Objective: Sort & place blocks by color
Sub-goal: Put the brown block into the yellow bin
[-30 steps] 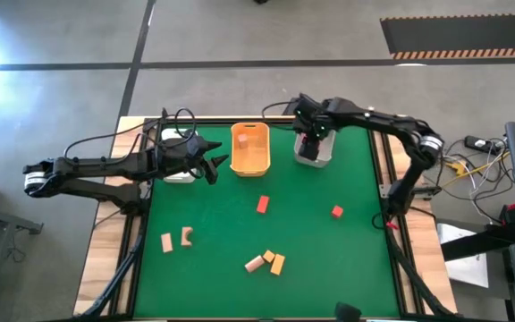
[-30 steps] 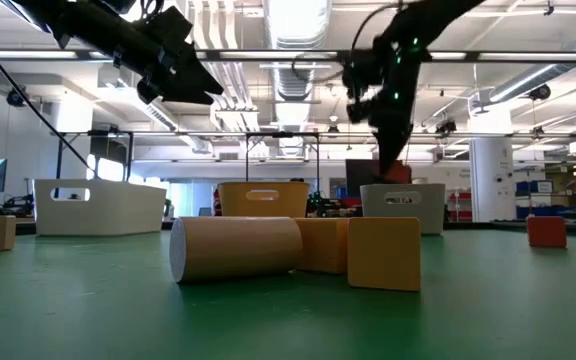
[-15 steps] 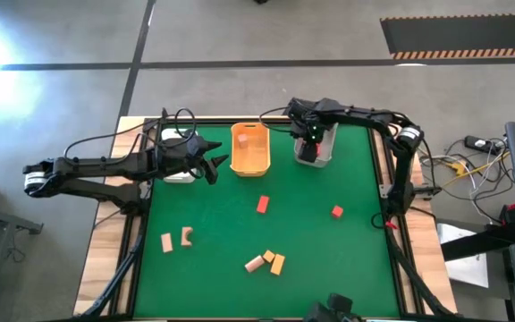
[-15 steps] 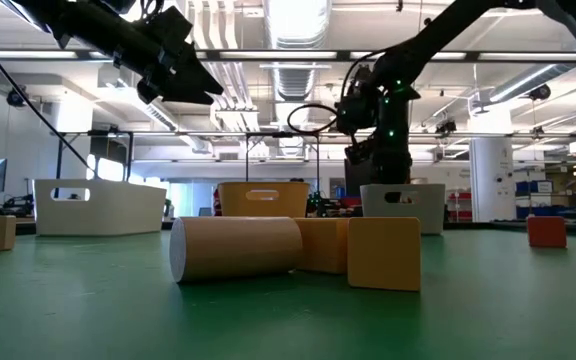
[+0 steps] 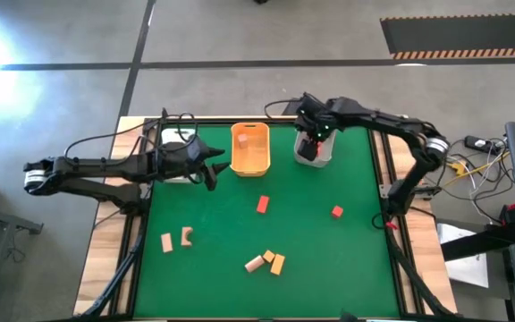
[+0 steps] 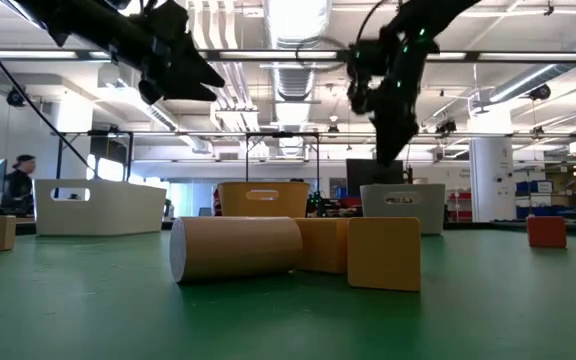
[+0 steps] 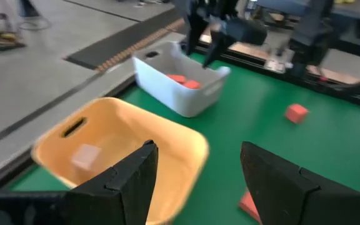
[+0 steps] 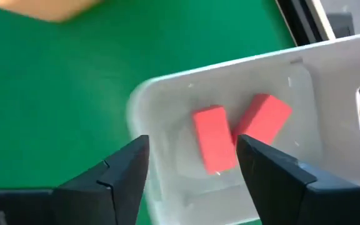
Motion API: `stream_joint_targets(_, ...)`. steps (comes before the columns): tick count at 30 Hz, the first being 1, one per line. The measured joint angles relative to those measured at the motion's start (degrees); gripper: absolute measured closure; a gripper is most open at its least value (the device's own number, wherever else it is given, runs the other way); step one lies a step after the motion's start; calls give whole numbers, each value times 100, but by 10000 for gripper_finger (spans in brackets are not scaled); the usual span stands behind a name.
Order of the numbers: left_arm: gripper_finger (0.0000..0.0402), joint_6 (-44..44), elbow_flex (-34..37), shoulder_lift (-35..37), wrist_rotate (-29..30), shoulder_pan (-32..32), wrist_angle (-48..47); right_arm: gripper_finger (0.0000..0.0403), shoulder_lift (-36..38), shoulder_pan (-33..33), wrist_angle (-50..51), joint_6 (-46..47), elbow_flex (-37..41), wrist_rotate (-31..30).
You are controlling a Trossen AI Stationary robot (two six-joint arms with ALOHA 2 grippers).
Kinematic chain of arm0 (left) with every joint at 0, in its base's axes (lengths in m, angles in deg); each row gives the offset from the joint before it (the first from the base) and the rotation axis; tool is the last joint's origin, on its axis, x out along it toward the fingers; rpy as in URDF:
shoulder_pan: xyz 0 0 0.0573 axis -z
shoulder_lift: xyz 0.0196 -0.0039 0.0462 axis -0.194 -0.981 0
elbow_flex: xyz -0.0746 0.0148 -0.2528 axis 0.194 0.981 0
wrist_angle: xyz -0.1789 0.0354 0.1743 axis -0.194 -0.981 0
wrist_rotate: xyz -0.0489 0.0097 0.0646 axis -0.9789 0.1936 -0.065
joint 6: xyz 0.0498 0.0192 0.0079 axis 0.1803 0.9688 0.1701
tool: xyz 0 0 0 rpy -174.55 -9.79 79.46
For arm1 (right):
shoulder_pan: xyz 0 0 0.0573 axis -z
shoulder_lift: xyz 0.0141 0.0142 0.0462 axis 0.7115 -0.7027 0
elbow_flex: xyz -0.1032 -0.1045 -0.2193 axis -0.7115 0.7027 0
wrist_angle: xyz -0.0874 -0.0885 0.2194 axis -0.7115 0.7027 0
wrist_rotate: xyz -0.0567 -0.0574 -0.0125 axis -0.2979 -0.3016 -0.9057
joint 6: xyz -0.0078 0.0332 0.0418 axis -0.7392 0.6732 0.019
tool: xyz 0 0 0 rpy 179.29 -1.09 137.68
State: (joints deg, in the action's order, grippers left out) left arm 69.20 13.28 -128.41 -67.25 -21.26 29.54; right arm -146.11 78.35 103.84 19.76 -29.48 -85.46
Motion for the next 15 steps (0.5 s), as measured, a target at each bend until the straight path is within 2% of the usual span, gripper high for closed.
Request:
stream_joint_targets(4,190,-33,0,0,-2,379,-49,193,622,-565,-421,414,278,-13)
stream_joint_targets(10,190,-622,-2,-126,-2,885,-82,211,1506,-1610,-1904,894,1072,-49)
stream_joint_targets(13,190,-1277,-12,-307,-104,1058,-347,218,1836,-2124,-2793,903,1534,-50)
stream_joint_targets(15,190,-2013,-90,-469,-407,1131,-884,222,2014,-2401,-3369,901,1814,-46)
